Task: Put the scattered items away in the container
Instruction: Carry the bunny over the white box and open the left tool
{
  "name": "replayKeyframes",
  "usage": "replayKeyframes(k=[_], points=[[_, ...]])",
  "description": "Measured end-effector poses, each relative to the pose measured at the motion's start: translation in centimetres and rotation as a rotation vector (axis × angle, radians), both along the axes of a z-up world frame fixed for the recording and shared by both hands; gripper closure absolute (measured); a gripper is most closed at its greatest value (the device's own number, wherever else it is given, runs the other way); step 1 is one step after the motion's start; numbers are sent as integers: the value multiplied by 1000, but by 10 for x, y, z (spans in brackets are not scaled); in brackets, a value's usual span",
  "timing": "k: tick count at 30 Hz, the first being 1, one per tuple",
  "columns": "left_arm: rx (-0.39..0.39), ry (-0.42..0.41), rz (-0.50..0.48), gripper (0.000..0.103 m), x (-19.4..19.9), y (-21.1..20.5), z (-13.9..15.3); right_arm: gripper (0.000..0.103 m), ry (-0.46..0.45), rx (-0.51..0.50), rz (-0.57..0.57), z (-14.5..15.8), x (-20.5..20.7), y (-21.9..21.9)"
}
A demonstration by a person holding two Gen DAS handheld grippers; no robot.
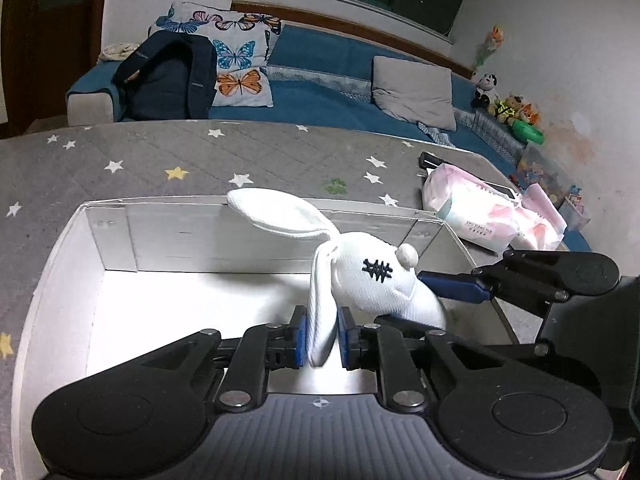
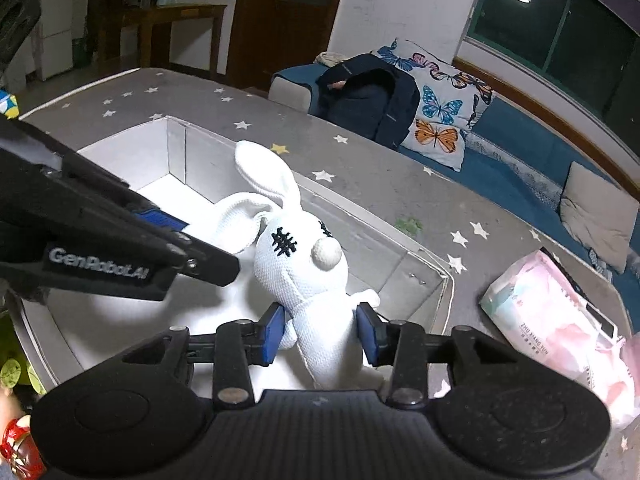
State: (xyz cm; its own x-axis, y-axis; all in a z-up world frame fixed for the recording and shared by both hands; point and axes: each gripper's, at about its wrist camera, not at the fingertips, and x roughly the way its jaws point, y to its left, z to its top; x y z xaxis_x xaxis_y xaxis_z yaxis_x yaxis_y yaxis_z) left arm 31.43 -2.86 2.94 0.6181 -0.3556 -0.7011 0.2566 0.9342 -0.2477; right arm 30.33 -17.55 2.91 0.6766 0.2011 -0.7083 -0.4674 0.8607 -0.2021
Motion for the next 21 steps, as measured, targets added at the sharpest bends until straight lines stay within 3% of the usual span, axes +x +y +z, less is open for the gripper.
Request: replayKeyframes(k=[5, 16, 21], points=[[-7, -7, 4, 84, -7, 1, 3, 50, -17, 8, -14, 4, -2, -5], [-3, -17, 2, 84, -23, -1, 10, 49, -80, 39, -72, 24, -9, -21], [-3, -52, -5, 84, -40, -2, 21, 49, -109, 102, -104, 38, -26, -37]])
